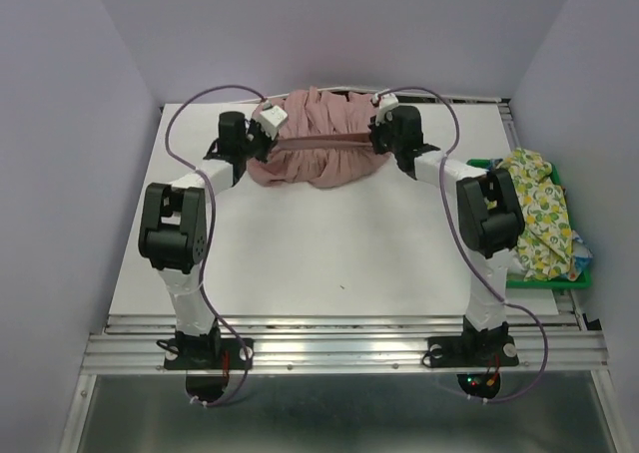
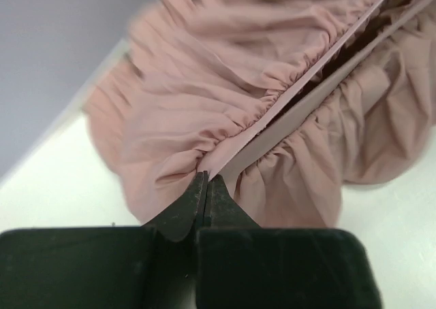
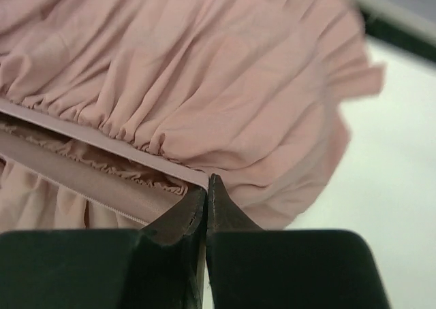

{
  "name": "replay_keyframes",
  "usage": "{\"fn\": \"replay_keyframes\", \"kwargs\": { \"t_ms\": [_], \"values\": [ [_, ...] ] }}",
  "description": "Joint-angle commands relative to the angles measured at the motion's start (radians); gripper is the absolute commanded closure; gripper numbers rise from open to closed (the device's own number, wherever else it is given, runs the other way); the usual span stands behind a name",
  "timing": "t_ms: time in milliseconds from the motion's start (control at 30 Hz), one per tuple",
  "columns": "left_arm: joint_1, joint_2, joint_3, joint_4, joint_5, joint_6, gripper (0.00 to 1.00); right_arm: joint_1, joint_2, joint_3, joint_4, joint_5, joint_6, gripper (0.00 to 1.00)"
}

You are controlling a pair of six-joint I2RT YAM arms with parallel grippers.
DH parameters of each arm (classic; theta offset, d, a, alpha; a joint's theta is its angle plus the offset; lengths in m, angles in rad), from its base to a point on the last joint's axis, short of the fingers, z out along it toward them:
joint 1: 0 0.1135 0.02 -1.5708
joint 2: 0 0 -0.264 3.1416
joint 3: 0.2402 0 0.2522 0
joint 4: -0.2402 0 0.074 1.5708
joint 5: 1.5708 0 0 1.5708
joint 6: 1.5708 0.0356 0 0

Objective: Fold and stack the skirts
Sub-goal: Flatten the skirt out

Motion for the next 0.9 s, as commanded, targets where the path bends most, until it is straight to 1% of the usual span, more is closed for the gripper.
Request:
{"fn": "replay_keyframes", "kwargs": {
  "t_ms": [0, 33, 167, 267, 333, 400, 433, 533, 567, 600, 633, 667, 700, 733, 833, 867],
  "values": [
    [0.041, -0.173, -0.214, 0.138, -0.088, 0.135, 1.0, -0.06, -0.146, -0.116, 0.032, 0.058, -0.014, 0.99],
    [0.041, -0.209, -0.276, 0.138, -0.089, 0.143, 1.0, -0.06, -0.169, -0.127, 0.014, 0.053, -0.004, 0.99],
    [0.041, -0.301, -0.406, 0.138, -0.091, 0.143, 1.0, -0.06, -0.218, -0.148, -0.101, -0.06, 0.022, 0.99],
    [0.035, -0.351, -0.446, 0.132, -0.113, 0.141, 1.0, -0.06, -0.223, -0.129, -0.192, -0.128, 0.04, 0.99],
    [0.034, -0.359, -0.431, 0.121, -0.129, 0.131, 1.0, -0.06, -0.214, -0.078, -0.206, -0.122, 0.049, 0.99],
    [0.034, -0.349, -0.372, 0.116, -0.16, 0.114, 1.0, -0.06, -0.196, -0.017, -0.206, -0.073, 0.048, 0.99],
    [0.034, -0.327, -0.313, 0.116, -0.172, 0.104, 1.0, -0.06, -0.188, 0.009, -0.206, -0.06, 0.046, 0.99],
    [0.034, -0.271, -0.204, 0.116, -0.236, 0.057, 1.0, -0.06, -0.136, 0.091, -0.206, -0.01, 0.039, 0.99],
    [0.034, -0.216, -0.117, 0.116, -0.277, 0.042, 1.0, -0.06, -0.114, 0.153, -0.206, 0.01, 0.04, 0.99],
    [0.034, -0.186, -0.069, 0.116, -0.298, 0.028, 1.0, -0.06, -0.091, 0.187, -0.206, 0.051, 0.042, 0.99],
    [0.034, -0.117, -0.024, 0.118, -0.317, 0.005, 1.0, -0.06, -0.065, 0.224, -0.206, 0.09, 0.042, 0.99],
    [0.034, -0.083, 0.067, 0.121, -0.354, -0.001, 1.0, -0.069, -0.009, 0.297, -0.206, 0.114, 0.045, 0.99],
    [0.034, -0.048, 0.112, 0.125, -0.368, -0.009, 1.0, -0.069, 0.022, 0.334, -0.206, 0.154, 0.051, 0.99],
    [0.034, 0.018, 0.198, 0.128, -0.383, -0.018, 1.0, -0.08, 0.053, 0.377, -0.206, 0.167, 0.057, 0.99],
    [0.034, 0.109, 0.319, 0.141, -0.411, -0.031, 1.0, -0.091, 0.175, 0.551, -0.206, 0.191, 0.062, 0.99],
    [0.034, 0.159, 0.394, 0.141, -0.422, -0.037, 1.0, -0.091, 0.203, 0.595, -0.206, 0.202, 0.054, 0.99]
  ]
}}
